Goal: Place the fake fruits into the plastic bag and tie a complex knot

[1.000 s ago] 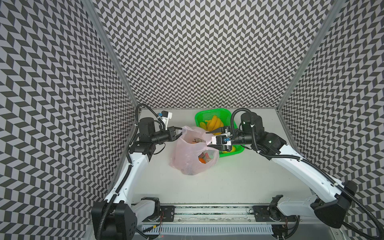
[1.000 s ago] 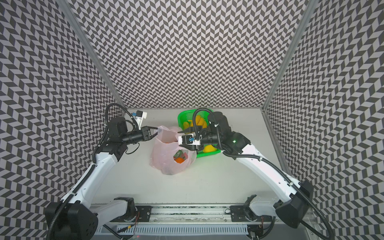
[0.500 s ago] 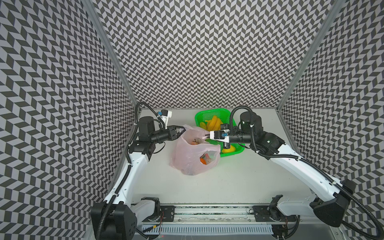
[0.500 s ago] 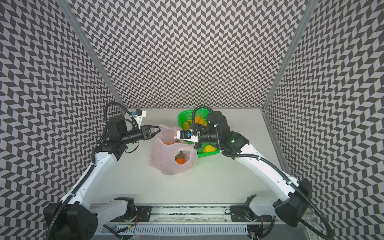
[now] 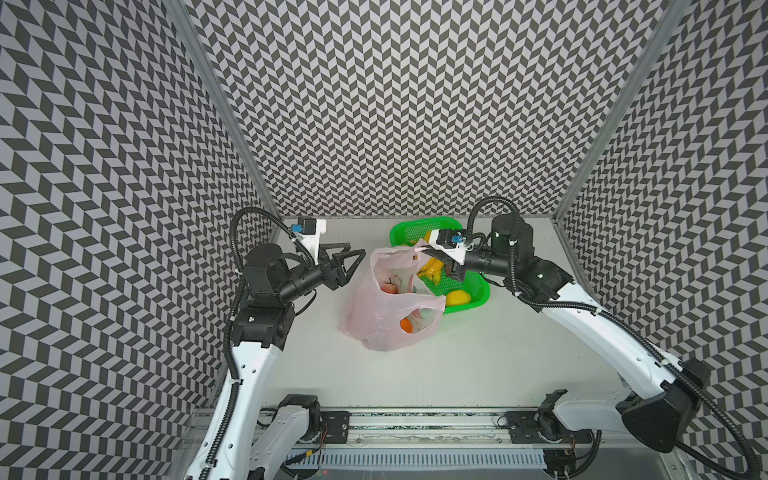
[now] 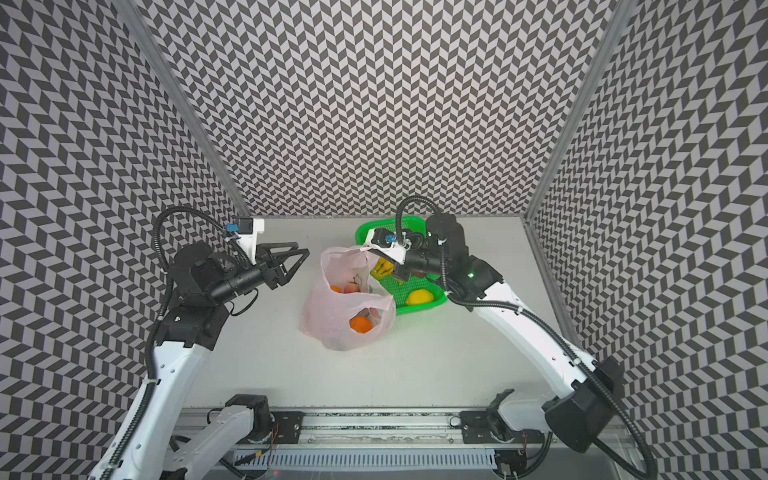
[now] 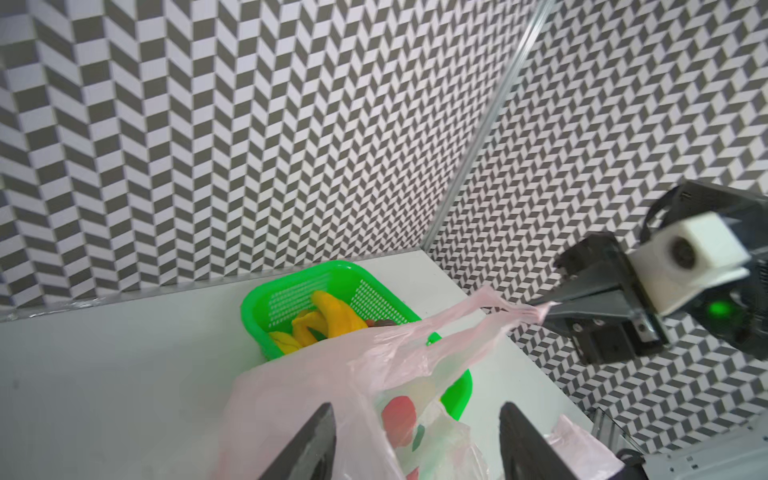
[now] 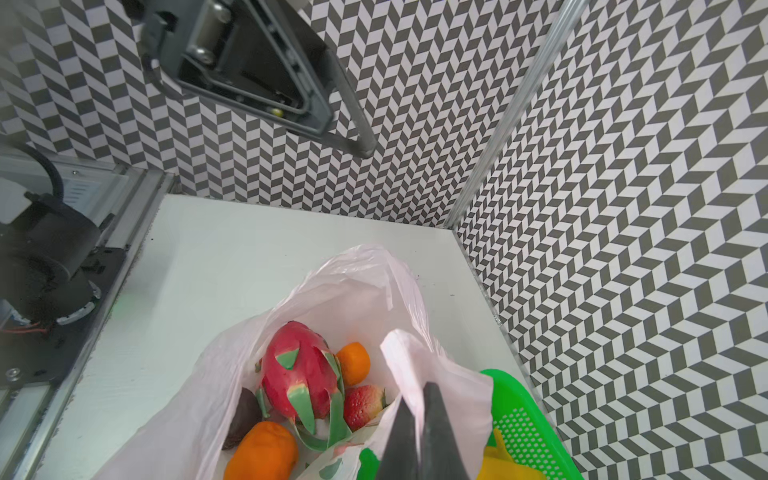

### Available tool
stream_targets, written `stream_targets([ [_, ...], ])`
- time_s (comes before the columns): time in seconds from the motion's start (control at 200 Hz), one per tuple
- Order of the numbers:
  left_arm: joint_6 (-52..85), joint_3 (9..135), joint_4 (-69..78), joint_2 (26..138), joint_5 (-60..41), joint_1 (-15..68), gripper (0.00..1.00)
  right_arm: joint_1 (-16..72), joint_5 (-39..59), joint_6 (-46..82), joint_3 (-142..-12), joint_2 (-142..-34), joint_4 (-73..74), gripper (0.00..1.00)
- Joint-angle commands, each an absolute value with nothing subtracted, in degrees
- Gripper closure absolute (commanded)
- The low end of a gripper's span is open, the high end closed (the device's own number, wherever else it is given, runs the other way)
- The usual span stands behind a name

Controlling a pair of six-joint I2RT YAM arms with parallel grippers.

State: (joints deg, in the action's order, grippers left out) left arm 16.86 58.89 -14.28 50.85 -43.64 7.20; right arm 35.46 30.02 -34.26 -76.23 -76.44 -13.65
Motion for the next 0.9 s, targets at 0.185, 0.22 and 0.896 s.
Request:
stream_targets([
  [0.185, 12.7, 58.1, -18.3, 46.1, -25.8, 33.5, 0.3, 34.6, 30.6, -31.2, -75.4, -77.4, -8.7, 1.0],
  [0.22, 12.7, 58.0, -18.4, 46.0, -23.2, 36.5, 0.28, 34.6, 30.5, -31.0, -75.3, -77.6, -8.5, 1.0],
  [0.896, 5.6, 66.9, -28.2, 63.4, 32.5, 75.1, 0.19, 34.6, 31.2, -30.6, -74.5, -77.3, -8.6, 1.0],
])
